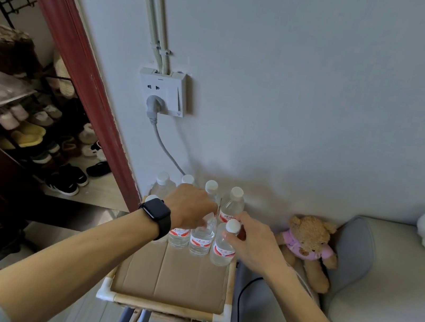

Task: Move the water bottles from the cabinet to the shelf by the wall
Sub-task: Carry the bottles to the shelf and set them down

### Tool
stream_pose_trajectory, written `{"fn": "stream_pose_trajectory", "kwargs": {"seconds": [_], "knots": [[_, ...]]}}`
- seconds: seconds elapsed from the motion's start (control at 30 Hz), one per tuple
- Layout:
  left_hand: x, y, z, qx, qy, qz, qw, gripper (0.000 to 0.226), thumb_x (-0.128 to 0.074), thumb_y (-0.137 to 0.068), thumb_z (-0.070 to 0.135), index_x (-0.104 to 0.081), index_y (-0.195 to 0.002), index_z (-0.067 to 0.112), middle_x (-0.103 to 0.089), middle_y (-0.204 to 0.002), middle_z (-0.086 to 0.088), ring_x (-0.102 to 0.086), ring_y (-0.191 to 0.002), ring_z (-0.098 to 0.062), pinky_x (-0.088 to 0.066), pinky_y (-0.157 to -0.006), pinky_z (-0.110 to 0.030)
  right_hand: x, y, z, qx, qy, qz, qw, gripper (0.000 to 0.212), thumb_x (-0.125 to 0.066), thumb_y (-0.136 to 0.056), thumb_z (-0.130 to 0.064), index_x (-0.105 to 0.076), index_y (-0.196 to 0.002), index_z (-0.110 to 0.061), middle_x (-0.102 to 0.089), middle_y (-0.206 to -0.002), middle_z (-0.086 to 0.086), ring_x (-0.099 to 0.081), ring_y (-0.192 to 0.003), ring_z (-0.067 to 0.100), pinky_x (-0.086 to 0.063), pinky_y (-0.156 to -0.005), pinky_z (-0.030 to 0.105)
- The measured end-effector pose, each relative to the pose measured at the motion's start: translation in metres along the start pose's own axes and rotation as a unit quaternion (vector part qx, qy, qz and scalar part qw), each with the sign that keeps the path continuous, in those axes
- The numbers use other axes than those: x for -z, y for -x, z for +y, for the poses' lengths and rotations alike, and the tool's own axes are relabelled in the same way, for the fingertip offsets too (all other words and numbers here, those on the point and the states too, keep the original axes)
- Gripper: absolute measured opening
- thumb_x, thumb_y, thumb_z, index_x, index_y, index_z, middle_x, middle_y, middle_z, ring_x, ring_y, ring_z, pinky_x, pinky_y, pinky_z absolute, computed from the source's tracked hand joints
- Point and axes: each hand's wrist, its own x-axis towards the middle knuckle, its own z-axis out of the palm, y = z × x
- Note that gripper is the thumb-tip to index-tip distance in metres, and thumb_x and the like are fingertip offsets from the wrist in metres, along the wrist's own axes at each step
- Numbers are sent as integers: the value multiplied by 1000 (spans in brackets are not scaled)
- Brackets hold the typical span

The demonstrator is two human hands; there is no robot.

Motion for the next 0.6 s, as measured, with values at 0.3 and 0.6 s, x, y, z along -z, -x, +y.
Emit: {"fn": "stream_pose_trajectory", "kwargs": {"seconds": [0.3,0.6], "knots": [[-11,-6,-5,16,31,-5,999,32,-61,-95,35,-59,-125,25,-67,-106,-1,-64,-88,-22,-55,-73,-33,-12,-4,6,-11,-42,49,998,15,-62,-89,-41,-52,-96,-32,-59,-87,-12,-57,-81,7,-46,-69,23],[-16,-8,-7,7,20,-3,1000,37,-57,-98,35,-53,-133,24,-65,-116,2,-63,-91,-22,-50,-67,-31,-15,-6,9,-8,-55,76,996,17,-65,-89,-39,-56,-100,-30,-60,-87,-12,-56,-80,4,-37,-64,13]]}}
